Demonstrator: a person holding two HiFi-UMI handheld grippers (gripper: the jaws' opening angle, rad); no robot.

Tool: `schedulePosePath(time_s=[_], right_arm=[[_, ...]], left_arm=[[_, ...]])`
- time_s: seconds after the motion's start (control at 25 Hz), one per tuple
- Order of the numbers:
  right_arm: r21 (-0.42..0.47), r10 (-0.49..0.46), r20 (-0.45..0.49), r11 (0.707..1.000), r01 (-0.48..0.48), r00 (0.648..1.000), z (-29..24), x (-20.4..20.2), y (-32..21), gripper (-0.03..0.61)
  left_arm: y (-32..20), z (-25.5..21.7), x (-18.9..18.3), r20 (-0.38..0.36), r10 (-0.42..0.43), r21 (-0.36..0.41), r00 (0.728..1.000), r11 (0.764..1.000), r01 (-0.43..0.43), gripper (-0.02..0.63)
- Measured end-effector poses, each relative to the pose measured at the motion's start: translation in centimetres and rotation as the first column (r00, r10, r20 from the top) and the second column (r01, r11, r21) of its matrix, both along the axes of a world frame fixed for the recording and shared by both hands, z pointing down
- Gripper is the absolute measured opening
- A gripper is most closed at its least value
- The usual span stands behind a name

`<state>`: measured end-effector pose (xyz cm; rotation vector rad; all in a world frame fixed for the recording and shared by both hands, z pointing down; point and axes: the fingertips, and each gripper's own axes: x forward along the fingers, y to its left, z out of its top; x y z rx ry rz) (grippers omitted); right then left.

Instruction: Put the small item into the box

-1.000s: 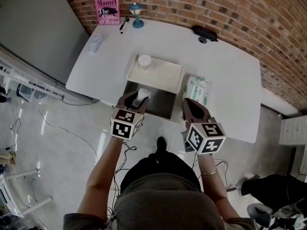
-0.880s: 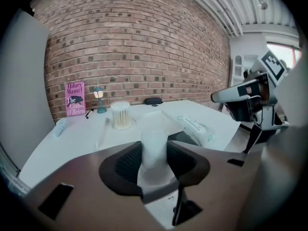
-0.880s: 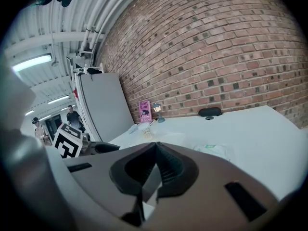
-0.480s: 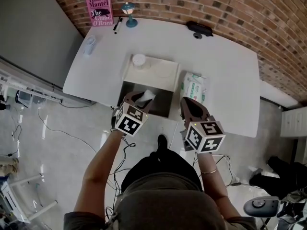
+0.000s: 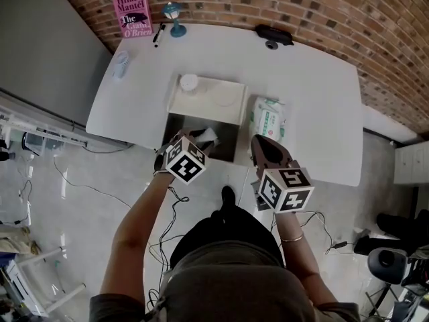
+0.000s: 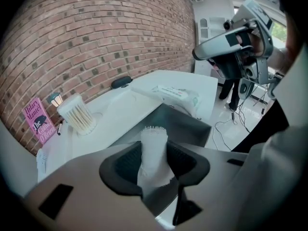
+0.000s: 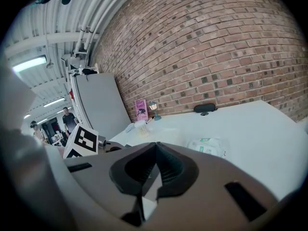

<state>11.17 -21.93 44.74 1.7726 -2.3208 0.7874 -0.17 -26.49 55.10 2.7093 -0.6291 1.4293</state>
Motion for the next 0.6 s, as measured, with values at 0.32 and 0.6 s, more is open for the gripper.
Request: schedulePosePath(time_s=[0.32, 0.6], right_arm=[[-0.013, 0.001, 0.005, 1.0, -0.001, 1.0, 0.3, 0.1, 0.4, 0.006], [-0.024, 0.007, 0.005, 1.0, -0.007, 1.0, 0.6, 0.4, 0.6, 0.006]], left_arm=[[0.0, 1.8, 0.5, 0.129, 0.125, -0.008, 0.984, 0.992, -0.125, 0.173], [0.0, 3.2, 0.8, 0.195, 0.175, -0.043, 0.965, 0.984, -0.17, 0.173]])
